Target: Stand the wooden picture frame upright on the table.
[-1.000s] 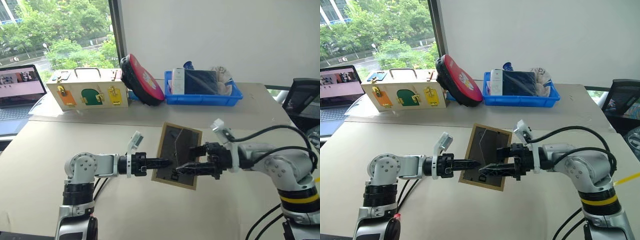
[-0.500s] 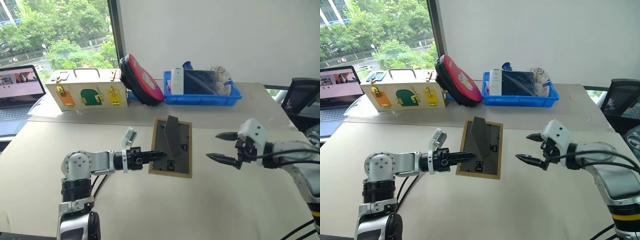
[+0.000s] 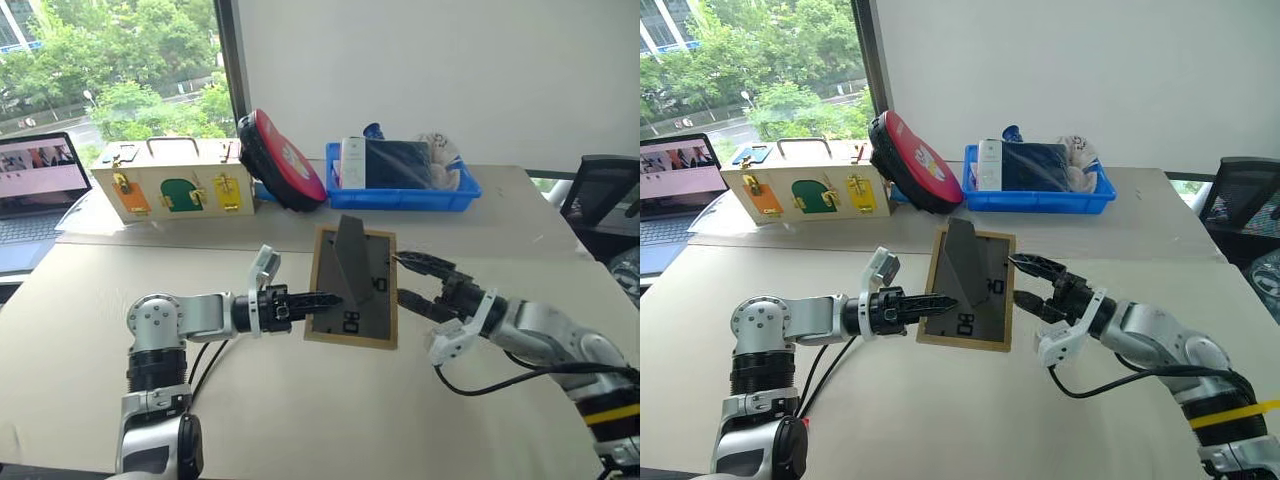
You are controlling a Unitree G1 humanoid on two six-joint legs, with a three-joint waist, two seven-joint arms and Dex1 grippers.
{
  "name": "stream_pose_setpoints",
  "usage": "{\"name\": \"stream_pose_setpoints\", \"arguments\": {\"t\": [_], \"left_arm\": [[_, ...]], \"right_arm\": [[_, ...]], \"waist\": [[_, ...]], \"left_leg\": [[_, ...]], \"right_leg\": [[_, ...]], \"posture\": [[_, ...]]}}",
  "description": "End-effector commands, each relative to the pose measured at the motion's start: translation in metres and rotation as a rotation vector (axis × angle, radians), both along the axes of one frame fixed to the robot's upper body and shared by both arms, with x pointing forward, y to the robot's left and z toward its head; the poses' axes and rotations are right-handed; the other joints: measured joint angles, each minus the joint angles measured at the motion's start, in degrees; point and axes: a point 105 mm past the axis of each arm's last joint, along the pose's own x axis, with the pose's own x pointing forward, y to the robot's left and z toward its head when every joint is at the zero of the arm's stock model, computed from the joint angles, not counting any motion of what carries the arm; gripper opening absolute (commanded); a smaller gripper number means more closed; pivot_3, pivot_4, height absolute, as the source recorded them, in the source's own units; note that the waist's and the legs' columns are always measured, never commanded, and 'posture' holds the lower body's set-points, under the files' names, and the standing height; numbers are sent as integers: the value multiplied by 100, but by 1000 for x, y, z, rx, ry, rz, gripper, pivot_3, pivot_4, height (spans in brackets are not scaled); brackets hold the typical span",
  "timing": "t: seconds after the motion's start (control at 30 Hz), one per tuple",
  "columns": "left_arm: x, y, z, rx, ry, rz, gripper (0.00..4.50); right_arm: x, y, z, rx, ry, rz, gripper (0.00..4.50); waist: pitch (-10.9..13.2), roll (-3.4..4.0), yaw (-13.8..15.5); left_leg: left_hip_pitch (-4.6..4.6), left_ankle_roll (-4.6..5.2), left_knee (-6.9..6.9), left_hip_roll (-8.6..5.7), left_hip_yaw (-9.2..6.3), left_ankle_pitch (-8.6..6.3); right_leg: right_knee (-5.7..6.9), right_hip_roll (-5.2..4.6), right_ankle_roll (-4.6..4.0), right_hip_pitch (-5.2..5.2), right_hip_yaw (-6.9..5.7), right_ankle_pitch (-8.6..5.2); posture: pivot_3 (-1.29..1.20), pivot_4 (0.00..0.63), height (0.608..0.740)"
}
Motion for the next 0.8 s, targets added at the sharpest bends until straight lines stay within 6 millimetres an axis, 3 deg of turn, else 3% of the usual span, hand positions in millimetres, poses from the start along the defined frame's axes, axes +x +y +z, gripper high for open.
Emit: {"name": "stream_pose_setpoints", "arguments": {"t": [0.03, 0.17, 0.47, 0.57, 0.63, 0.77, 0.8], "left_arm": [[-3, 0, 13, -32, -35, -21, 1186], [-3, 0, 13, -31, -33, -18, 1186], [-8, 3, 12, -6, -55, -24, 1186], [-15, 6, 15, 5, -106, -36, 1186], [-18, 9, 17, 6, -142, -37, 2202], [-16, 18, 16, 32, -188, 0, 3467], [-13, 25, 12, 89, -243, 37, 3963]], "right_arm": [[-8, 4, 19, 44, -117, 60, 4459], [-9, 8, 16, 40, -102, 96, 4459], [-5, 7, 15, 40, -65, 111, 1526], [-4, 5, 17, 43, -63, 112, 1373], [-4, 3, 19, 50, -61, 114, 1372], [-5, 3, 25, 68, -47, 125, 1219], [-5, 3, 28, 74, -44, 130, 1218]], "waist": [[0, 0, 5], [0, 0, 6], [0, 1, -18], [0, 1, -15], [0, 0, -13], [-1, 2, -9], [-1, 2, -15]], "left_leg": [[0, 0, 0, -2, 0, 0], [0, 1, 0, -4, 0, 1], [1, 2, 0, -3, -1, 2], [3, 3, 0, -3, -2, 2], [3, 3, 0, -3, -2, 2], [3, 5, 0, -6, -1, 4], [3, 5, 0, -6, -2, 4]], "right_leg": [[0, -1, 0, 0, 1, 0], [0, -3, 0, 1, 1, 0], [6, -2, -1, 1, 1, 0], [8, -2, -1, 1, 0, 0], [8, -2, -1, 1, 1, 0], [9, -5, -1, 3, 2, 0], [9, -4, -1, 3, 1, 0]], "posture": [[0, 150, 735], [0, 150, 735], [0, 150, 735], [0, 150, 735], [0, 150, 735], [0, 150, 735], [0, 150, 735]]}}
